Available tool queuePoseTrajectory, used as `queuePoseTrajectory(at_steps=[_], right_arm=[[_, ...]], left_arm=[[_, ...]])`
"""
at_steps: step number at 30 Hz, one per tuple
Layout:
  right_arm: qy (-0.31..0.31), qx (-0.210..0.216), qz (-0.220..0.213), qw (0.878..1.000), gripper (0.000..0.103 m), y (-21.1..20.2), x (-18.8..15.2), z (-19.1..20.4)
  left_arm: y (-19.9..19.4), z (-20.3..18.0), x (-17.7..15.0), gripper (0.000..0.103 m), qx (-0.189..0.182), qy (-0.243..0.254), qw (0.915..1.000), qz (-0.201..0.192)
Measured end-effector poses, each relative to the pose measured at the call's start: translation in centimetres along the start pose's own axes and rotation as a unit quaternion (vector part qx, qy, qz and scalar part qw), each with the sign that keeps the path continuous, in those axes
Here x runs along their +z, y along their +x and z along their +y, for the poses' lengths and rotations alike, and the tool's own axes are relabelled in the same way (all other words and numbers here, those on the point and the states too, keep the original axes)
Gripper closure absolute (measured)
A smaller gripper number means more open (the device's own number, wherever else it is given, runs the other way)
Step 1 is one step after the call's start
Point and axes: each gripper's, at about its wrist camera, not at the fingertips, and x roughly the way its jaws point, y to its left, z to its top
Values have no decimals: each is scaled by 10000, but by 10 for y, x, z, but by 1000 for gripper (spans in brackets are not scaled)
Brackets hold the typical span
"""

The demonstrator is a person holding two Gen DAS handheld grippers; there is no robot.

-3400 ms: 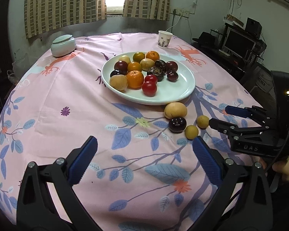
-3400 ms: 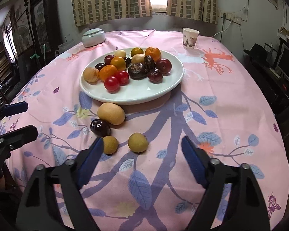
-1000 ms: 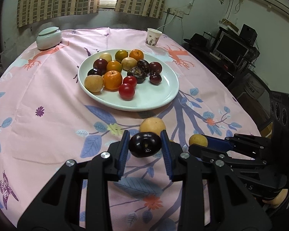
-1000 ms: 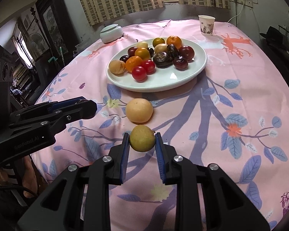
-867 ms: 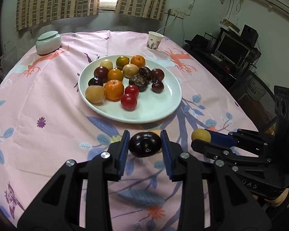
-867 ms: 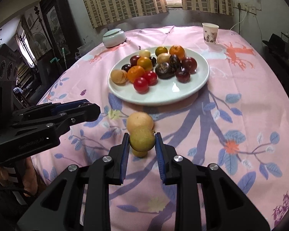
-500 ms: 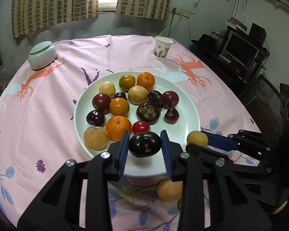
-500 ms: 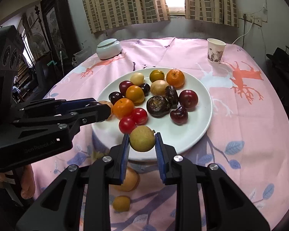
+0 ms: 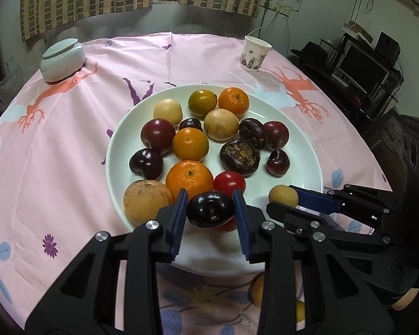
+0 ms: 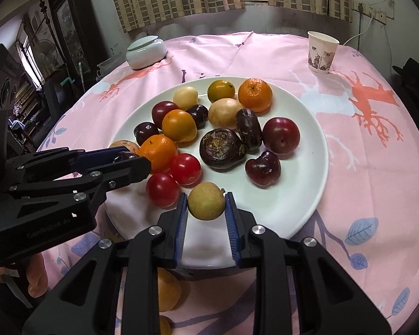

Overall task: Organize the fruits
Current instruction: 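Lower the yellow-green fruit and cherry onto the white plate, open both tools, then grasp a small yellow-green fruit with the right tool while the left tool grasps the large tan fruit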

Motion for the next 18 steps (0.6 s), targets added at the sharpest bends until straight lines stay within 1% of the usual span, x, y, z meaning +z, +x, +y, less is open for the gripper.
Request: queuePoseTrajectory(at_steps=[1,2,3,4,5,7,9,10,11,12,13,14,16,18], right_arm=[[-5,7,-9,10000,74,2,1,0],[-28,-19,-16,10000,61,3,2,1],[-48,-105,-52,9999,34,3,3,2],[-65,-210,-169,9996,28,1,3,3],[-109,-298,-300,9990,28,-4,3,5],[-156,-376,-379,9984,28,-13,2,5],[-167,-503,-544,9971,27,-31,-2,6],[-179,-549,-579,9967,27,-39,-5,7],[-187,-598,-597,9962,23,-50,-11,8],[-189,-630,-596,9961,12,-59,-17,8],[-183,-652,-579,9960,6,-67,-27,9],[-161,-631,-602,9961,2,-77,-40,10],[-51,-526,-601,9968,2,-91,-64,11],[155,-466,-466,9977,1,-97,-87,11]], left_arm=[[0,2,1,69,9,-32,10000,0],[-1,4,2,68,13,-84,10000,-29],[-3,5,4,66,21,-122,9999,-79],[-7,6,5,49,26,-149,9998,-141],[-14,7,6,37,16,-172,9996,-240],[-29,8,7,37,49,-180,9989,-440],[-49,8,6,37,17,-178,9980,-611],[-60,8,4,33,0,-176,9973,-707],[-71,8,0,21,-1,-171,9966,-802],[-83,8,-6,14,2,-169,9958,-905],[-93,8,-15,6,3,-164,9948,-1003],[-100,8,-25,5,13,-133,9943,-1054],[-105,5,-44,5,47,-61,9951,-987],[-104,6,-63,5,-26,-142,9959,-898]])
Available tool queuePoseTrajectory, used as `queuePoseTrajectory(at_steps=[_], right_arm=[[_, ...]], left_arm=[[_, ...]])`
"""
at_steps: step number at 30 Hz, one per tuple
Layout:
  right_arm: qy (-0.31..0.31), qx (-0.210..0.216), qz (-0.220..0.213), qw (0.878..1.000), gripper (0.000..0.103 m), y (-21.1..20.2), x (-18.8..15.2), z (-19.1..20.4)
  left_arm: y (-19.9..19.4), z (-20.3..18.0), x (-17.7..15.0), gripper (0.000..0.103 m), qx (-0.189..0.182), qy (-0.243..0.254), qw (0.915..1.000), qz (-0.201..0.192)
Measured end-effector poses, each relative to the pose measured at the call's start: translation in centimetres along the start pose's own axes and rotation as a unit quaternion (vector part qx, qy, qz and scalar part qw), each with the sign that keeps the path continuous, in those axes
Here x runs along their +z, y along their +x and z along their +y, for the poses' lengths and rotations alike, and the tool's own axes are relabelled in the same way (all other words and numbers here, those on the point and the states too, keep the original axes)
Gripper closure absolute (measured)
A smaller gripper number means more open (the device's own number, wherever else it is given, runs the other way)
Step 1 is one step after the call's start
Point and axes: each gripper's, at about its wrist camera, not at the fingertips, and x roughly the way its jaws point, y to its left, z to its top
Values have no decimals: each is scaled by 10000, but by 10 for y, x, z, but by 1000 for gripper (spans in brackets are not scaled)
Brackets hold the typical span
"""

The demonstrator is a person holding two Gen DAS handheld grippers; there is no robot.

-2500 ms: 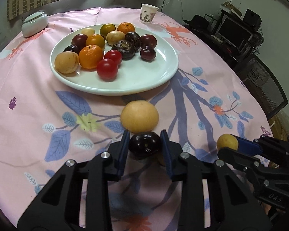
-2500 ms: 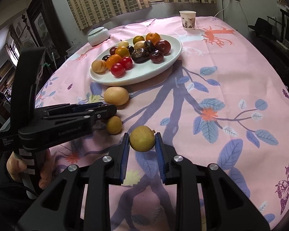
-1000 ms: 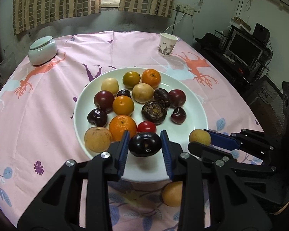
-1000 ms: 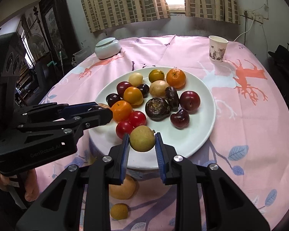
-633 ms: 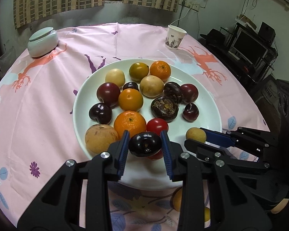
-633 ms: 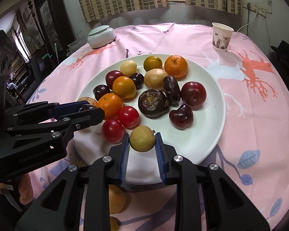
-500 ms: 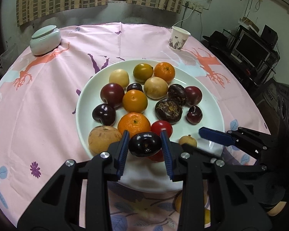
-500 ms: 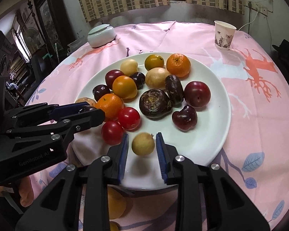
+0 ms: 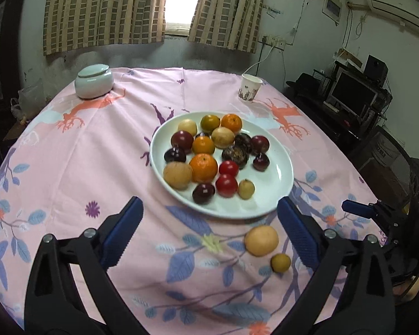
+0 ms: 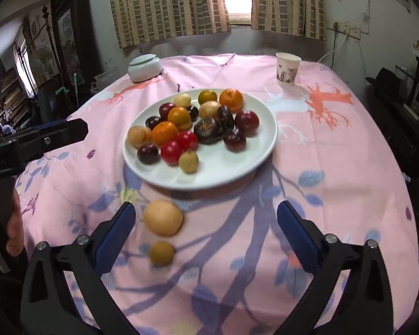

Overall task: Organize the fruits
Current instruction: 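Grasp a small yellow-green fruit with the right tool while the left tool grasps the large tan fruit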

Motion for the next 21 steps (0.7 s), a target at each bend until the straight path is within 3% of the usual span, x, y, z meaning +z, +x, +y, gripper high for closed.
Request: queuePoseTrajectory(at_steps=[4,9,18,19,21], right_arm=[[165,6,212,9996,1,-8,-25,4],[-18,54,127,9999,1,-14,-32,15],[-437,308,464,9975,2,18,-34,53],[-460,282,490,9973,3,23,-33,55],[-428,304,574,9970,22,33,-30,57]], left_arm=[[1,4,-25,5,-228,-187,9993,241],[-6,5,-36,5,-82,-179,9995,258],[-13,27,-51,5,108,-405,9985,356],[-13,30,-51,5,113,-434,9983,360],[-16,35,-53,5,133,-469,9982,339]])
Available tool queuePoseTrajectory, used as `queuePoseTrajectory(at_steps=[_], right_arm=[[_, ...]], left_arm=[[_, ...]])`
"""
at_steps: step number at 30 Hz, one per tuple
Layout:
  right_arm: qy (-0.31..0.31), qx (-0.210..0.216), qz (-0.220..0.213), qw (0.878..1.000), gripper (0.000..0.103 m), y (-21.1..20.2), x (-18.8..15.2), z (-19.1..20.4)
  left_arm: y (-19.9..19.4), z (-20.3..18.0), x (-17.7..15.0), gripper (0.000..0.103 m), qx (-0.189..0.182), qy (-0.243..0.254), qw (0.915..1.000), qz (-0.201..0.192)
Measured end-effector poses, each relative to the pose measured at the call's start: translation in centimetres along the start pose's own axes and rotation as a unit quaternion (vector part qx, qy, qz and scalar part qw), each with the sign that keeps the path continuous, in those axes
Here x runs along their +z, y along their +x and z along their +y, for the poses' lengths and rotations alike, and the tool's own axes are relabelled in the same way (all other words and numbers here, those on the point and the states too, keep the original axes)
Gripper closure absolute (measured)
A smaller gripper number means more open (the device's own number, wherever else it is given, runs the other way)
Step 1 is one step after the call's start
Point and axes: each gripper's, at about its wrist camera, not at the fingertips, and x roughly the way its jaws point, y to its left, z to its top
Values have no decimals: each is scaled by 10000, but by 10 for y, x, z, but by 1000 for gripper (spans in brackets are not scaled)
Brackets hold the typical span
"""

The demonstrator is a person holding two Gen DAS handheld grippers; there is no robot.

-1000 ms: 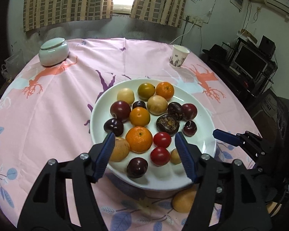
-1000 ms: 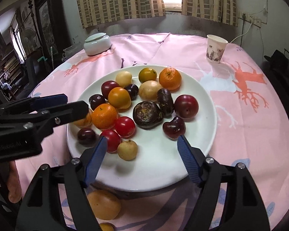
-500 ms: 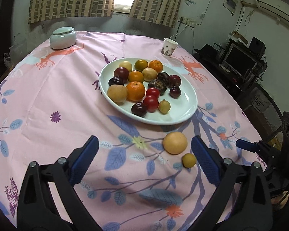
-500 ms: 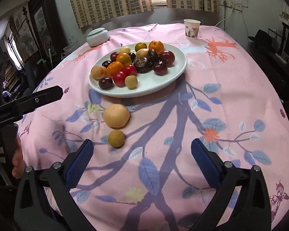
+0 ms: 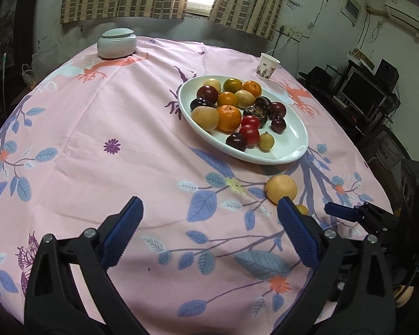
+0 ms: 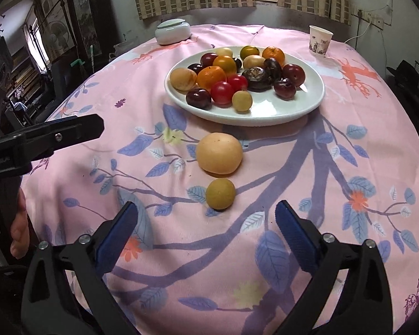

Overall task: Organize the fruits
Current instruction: 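Grasp a small yellow-green fruit with the right tool while the left tool grasps the large tan fruit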

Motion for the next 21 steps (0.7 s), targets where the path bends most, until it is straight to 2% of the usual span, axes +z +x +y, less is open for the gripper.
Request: queuePoseTrajectory(at_steps=[1,2,3,7,8,9,15,21], right_arm=[[53,38,44,10000,29,4,1,-1],[143,76,132,9998,42,10,3,-3],[212,92,208,9995,51,15,4,-5],[228,3,158,9996,60,22,6,-6],[247,-12,146,9996,71,21,6,-7],[308,37,135,9994,76,21,5,-10],[577,54,-69,9983,76,-1,-6,-30],[1067,-41,-355,9936,76,-32,-26,-70]], left_arm=[[-2,2,-1,5,14,-18,10000,-19],[-3,4,-1,5,18,-42,10000,-31],[-4,7,-1,5,15,-71,10000,-38],[-4,9,0,5,-13,-114,9999,-9],[-3,8,0,5,-32,-104,9999,11],[-1,5,0,5,-62,-77,9999,36],[17,-25,2,5,-150,267,9992,242],[54,-74,4,5,-243,790,9947,609]])
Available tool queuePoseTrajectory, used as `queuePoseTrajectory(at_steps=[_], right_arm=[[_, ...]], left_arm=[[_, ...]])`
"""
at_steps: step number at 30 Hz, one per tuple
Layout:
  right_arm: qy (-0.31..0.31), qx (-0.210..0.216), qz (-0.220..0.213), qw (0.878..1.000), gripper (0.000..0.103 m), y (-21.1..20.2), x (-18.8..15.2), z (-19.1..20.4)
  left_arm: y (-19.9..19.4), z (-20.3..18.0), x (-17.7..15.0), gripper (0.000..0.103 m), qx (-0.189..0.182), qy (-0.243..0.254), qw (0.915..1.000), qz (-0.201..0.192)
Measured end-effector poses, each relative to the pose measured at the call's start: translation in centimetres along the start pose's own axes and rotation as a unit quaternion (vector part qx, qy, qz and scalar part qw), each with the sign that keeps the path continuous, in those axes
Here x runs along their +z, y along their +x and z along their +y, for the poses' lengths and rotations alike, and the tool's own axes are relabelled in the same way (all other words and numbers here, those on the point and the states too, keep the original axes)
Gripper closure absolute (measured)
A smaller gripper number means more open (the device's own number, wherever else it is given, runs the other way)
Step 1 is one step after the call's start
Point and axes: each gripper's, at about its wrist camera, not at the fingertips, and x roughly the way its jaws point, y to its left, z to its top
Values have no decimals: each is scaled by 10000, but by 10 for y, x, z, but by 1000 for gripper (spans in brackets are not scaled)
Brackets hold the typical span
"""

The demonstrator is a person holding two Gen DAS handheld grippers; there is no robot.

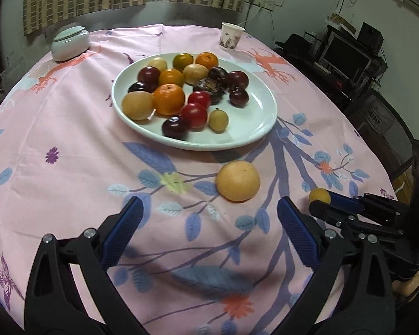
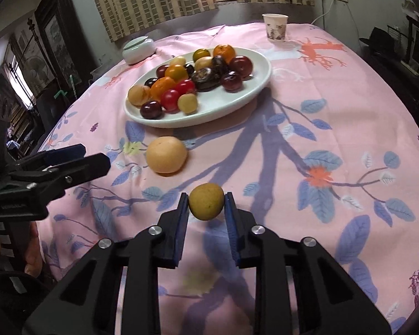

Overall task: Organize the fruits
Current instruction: 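Grasp a small yellow-green fruit with the right tool while the left tool grasps the large tan fruit, then place the small yellow-green and large tan fruits onto the plate, open both tools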

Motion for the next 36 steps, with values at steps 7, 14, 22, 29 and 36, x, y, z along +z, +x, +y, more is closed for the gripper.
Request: queuePoseTrajectory(at_steps=[7,14,22,29,36], right_arm=[[272,264,-52,9993,76,-9,-8,-26],[310,345,-56,9989,76,-11,-9,-30],[162,317,-22,9994,76,-9,-3,-14],[-20,237,-20,9997,76,-6,11,2],[-558,58,-134,9983,76,0,50,25]], left_arm=[[46,-31,18,27,296,216,9991,220],[60,-36,13,56,183,245,9987,412],[17,-38,9,56,-95,303,9995,35],[-7,-25,9,56,-164,230,9995,-124],[-14,-6,34,56,-213,109,9995,-213]])
